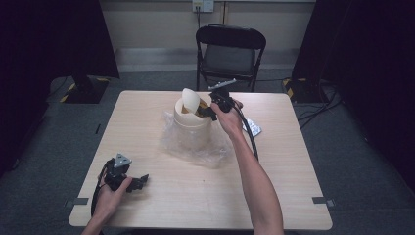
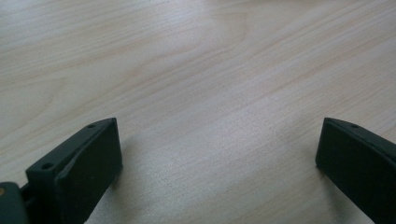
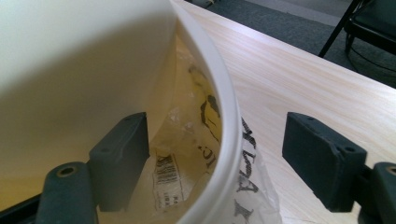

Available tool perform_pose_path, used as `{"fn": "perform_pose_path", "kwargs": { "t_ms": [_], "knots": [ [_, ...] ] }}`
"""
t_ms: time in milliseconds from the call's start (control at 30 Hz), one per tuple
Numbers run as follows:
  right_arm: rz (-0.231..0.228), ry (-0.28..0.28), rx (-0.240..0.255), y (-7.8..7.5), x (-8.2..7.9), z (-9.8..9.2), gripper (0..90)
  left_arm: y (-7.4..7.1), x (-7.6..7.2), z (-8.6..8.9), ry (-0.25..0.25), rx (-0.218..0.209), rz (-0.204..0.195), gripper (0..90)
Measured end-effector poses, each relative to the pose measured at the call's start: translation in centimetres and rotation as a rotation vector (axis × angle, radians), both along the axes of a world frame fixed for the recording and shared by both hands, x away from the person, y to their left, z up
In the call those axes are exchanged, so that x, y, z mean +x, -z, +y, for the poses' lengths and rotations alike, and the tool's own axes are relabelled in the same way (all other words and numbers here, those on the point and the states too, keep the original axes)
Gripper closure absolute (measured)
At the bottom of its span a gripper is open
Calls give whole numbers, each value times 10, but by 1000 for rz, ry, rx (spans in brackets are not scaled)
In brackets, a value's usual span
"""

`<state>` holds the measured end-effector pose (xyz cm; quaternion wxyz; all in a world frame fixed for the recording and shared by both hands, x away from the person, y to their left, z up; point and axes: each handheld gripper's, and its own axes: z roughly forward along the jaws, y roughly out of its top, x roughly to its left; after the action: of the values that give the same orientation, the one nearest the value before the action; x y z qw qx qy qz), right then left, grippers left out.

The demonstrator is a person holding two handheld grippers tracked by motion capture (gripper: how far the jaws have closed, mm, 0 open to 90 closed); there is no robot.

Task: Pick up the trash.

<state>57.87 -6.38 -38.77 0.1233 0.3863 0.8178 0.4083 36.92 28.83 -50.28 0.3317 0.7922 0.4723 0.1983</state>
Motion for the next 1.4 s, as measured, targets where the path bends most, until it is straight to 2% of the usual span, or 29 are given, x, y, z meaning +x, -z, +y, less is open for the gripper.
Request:
{"fn": "perform_pose_path", "kwargs": {
  "t_ms": [100,233,433,567,633,733,967,1000,1033,1067,1133,1167,1200,1233,1267,1333,1400],
  "knots": [
    [11,-4,16,1,0,1,198,0,0,0,1,-3,1,0],
    [22,-12,12,3,0,3,179,0,0,0,-2,-2,-1,0],
    [1,4,20,-3,-3,-3,162,0,0,0,0,0,0,0],
    [-53,30,-6,-20,-11,-20,148,0,0,0,0,-1,0,0],
    [-62,38,-2,-24,-14,-25,144,0,0,0,0,0,0,0],
    [-88,73,6,-30,-25,-47,143,0,0,0,1,-4,1,0],
    [-63,134,11,-6,-40,-88,143,0,0,0,1,-4,2,0],
    [-63,134,11,-6,-40,-88,143,0,0,0,1,-4,2,0],
    [-57,148,14,4,-45,-98,143,0,0,0,0,0,0,0],
    [-57,148,14,4,-45,-98,143,0,0,0,0,0,0,0],
    [-38,178,-8,21,-51,-116,142,0,0,0,0,-1,0,0],
    [-38,178,-8,21,-51,-116,142,0,0,0,0,-1,0,0],
    [-5,208,-13,36,-51,-131,143,0,0,-1,-3,-10,0,0],
    [-5,208,-13,36,-51,-131,143,0,0,-1,-3,-10,0,0],
    [12,232,-13,47,-51,-142,149,0,0,0,0,-4,2,0],
    [36,239,-18,58,-50,-151,192,0,0,0,-1,-2,0,0],
    [41,239,-27,63,-49,-155,191,0,0,0,-4,-6,-1,0]
  ]
}}
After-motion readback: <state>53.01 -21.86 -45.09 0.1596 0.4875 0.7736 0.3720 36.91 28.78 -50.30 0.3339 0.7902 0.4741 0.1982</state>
